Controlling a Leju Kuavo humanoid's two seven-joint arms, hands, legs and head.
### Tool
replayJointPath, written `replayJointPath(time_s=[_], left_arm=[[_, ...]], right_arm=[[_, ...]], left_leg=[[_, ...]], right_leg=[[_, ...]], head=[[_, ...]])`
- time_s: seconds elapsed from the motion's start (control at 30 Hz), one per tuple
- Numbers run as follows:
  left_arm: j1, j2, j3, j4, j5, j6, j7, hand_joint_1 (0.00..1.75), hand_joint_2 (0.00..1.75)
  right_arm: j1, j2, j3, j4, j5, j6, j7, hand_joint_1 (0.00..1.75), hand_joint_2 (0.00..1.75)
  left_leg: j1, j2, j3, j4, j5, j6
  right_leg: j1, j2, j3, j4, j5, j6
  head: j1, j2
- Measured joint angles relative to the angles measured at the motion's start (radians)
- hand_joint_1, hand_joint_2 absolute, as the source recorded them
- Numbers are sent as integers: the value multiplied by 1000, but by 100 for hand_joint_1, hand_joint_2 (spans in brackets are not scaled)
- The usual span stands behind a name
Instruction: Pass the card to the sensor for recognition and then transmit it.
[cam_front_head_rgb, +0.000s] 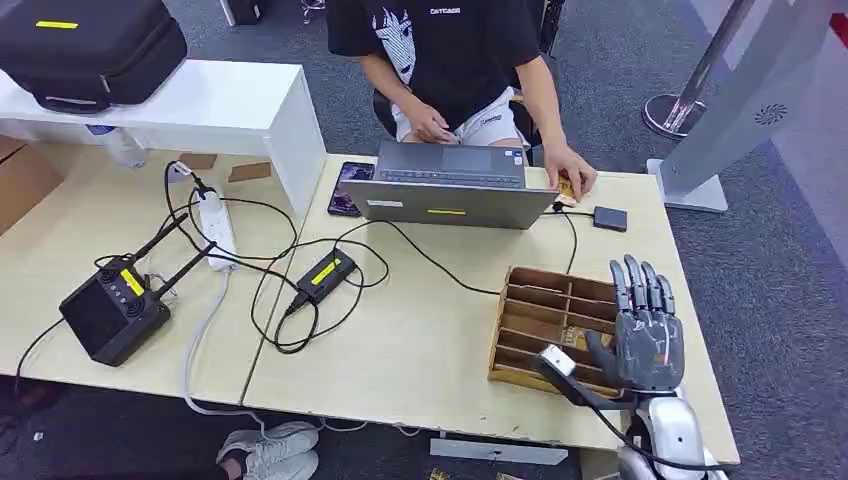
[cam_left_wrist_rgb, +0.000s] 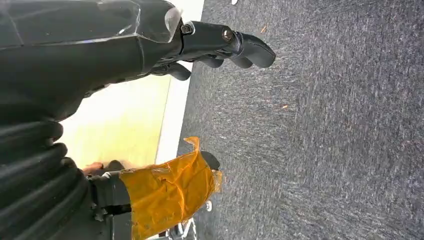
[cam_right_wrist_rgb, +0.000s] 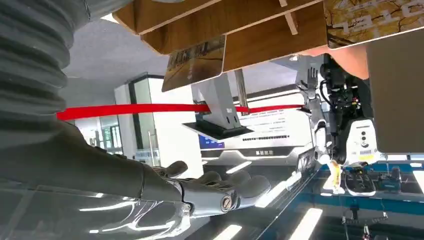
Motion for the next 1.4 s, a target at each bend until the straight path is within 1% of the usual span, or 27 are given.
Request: replayJointPath(time_s=[0.43,0.6,0.7,0.8,1.03,1.4], left_arm=[[0,0,0,0,-2,0,2,0,175],[0,0,0,0,-2,0,3,0,175],[-1,0,0,0,-3,0,3,0,175],[-1,0,0,0,-4,0,3,0,175],[-1,0,0,0,-5,0,5,0,175],[-1,0,0,0,-4,0,6,0,175]], right_arm=[[-1,0,-12,21,2,3,0,0,175],[-6,3,-13,33,44,10,26,0,175],[-17,9,-14,44,91,14,58,0,175],[-29,16,-16,61,99,15,73,0,175],[-44,34,-32,81,92,10,74,0,175],[-58,44,-37,97,63,14,63,0,175]], left_leg=[[0,0,0,0,0,0],[0,0,0,0,0,0],[0,0,0,0,0,0],[0,0,0,0,0,0],[0,0,0,0,0,0],[0,0,0,0,0,0]], right_leg=[[0,0,0,0,0,0],[0,0,0,0,0,0],[0,0,0,0,0,0],[0,0,0,0,0,0],[0,0,0,0,0,0],[0,0,0,0,0,0]], head=[[0,0],[0,0],[0,0],[0,0],[0,0],[0,0]])
